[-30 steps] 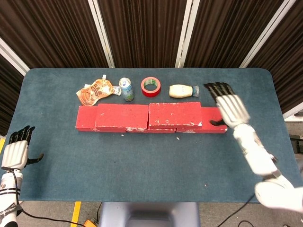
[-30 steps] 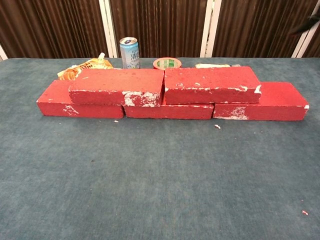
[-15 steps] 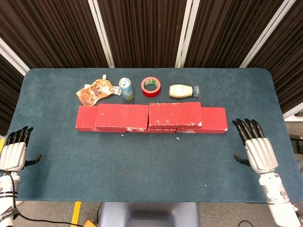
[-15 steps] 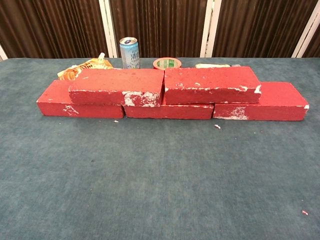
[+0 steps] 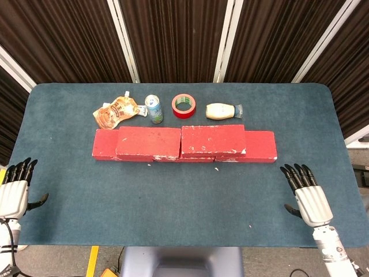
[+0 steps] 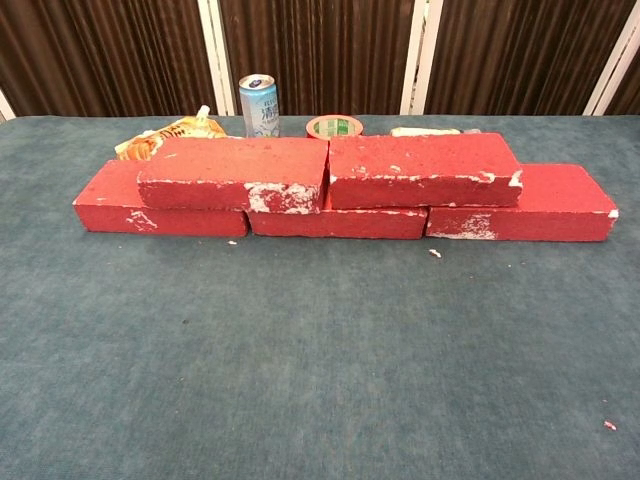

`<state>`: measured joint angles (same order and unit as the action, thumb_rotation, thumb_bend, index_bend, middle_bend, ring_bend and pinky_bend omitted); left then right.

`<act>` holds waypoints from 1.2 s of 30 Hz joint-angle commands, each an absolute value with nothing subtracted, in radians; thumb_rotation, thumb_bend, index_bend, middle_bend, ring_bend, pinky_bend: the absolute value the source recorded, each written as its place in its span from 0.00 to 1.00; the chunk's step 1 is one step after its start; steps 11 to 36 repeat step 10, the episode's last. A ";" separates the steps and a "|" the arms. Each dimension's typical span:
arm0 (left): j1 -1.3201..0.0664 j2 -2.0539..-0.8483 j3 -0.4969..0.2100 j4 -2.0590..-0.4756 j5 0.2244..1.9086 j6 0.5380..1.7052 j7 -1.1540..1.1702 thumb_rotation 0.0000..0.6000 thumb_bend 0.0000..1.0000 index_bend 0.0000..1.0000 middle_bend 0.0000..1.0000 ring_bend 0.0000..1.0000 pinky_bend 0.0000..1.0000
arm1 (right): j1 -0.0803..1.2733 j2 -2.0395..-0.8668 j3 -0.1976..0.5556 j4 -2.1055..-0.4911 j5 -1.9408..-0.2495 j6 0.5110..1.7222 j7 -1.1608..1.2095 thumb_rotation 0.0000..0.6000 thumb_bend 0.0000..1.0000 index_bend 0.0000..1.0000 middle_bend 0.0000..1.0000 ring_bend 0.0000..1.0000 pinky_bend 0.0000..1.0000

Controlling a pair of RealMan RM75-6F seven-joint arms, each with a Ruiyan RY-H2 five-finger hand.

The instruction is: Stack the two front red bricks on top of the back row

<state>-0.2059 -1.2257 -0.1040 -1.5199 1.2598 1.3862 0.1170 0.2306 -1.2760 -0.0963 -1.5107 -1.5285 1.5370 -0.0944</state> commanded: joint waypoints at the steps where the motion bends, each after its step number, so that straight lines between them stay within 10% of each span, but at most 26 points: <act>1: -0.204 -1.246 -0.118 -1.514 1.296 1.411 0.075 1.00 0.24 0.00 0.00 0.00 0.00 | 0.225 -1.271 -0.089 -1.525 -1.525 1.520 -0.101 1.00 0.00 0.19 0.17 0.04 0.00; 36: -0.235 -1.273 -0.114 -1.508 1.317 1.369 0.126 1.00 0.24 0.00 0.00 0.00 0.00 | 0.215 -1.238 -0.069 -1.558 -1.493 1.453 -0.083 1.00 0.00 0.19 0.17 0.04 0.00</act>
